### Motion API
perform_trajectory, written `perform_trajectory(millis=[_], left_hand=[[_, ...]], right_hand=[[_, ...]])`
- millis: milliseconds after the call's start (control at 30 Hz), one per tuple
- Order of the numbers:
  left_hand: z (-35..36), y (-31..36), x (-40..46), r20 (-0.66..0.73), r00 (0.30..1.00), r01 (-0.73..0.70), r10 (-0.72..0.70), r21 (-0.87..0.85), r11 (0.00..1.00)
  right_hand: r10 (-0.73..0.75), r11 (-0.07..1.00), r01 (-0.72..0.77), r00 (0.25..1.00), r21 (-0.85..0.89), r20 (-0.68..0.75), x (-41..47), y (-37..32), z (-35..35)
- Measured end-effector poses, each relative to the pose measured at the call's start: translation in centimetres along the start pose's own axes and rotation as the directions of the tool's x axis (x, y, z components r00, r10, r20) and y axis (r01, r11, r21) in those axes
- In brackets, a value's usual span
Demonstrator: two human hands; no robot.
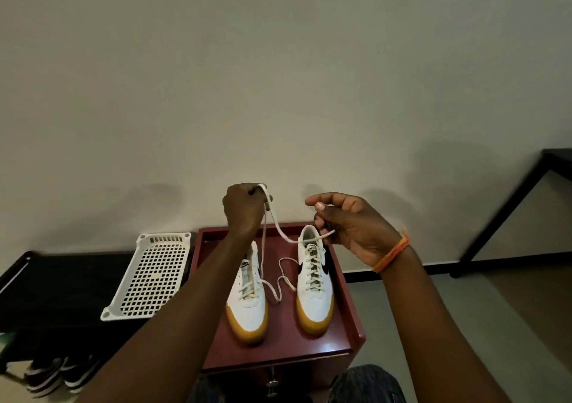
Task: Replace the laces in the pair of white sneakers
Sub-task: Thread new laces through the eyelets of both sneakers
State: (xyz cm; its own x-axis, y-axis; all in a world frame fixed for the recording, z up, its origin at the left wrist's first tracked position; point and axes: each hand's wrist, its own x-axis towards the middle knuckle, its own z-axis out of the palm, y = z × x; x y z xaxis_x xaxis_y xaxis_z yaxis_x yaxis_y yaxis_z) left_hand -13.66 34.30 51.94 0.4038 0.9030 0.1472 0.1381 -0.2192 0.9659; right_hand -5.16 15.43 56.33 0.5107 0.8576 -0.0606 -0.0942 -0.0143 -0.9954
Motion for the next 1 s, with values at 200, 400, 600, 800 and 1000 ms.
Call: perform_trajectory(millis=[200, 400, 600, 800, 1000], left_hand=[[0.7, 3.7, -3.5, 0.344, 0.868, -0.413, 0.359, 0.099, 0.905], [-0.2, 7.2, -2.9, 0.361, 0.823, -0.506, 0.438, 0.118, 0.854], [-0.9, 6.7, -0.8, 0.267, 0.877, -0.444, 0.399, 0.135, 0.886], [-2.1, 2.4, 1.0, 0.220, 0.966, -0.194, 0.138, 0.254, 0.948], [-0.6, -2.9, -1.2, 0.348, 0.937, -0.112, 0.011, 0.272, 0.956]], right_hand=[[-0.128, 0.964, 0.069, 0.967, -0.258, -0.219, 1.7, 1.7, 2.7], [-0.280, 0.909, 0.214, 0.949, -0.358, -0.144, 1.3, 0.6, 3.5], [-0.315, 0.900, 0.250, 0.939, -0.357, -0.138, 0.0, -2.4, 2.7], [-0.230, 0.924, 0.194, 0.970, -0.328, -0.076, -1.3, -3.7, 1.7], [-0.198, 0.978, 0.178, 0.959, -0.111, -0.201, -0.2, -2.8, 2.3]])
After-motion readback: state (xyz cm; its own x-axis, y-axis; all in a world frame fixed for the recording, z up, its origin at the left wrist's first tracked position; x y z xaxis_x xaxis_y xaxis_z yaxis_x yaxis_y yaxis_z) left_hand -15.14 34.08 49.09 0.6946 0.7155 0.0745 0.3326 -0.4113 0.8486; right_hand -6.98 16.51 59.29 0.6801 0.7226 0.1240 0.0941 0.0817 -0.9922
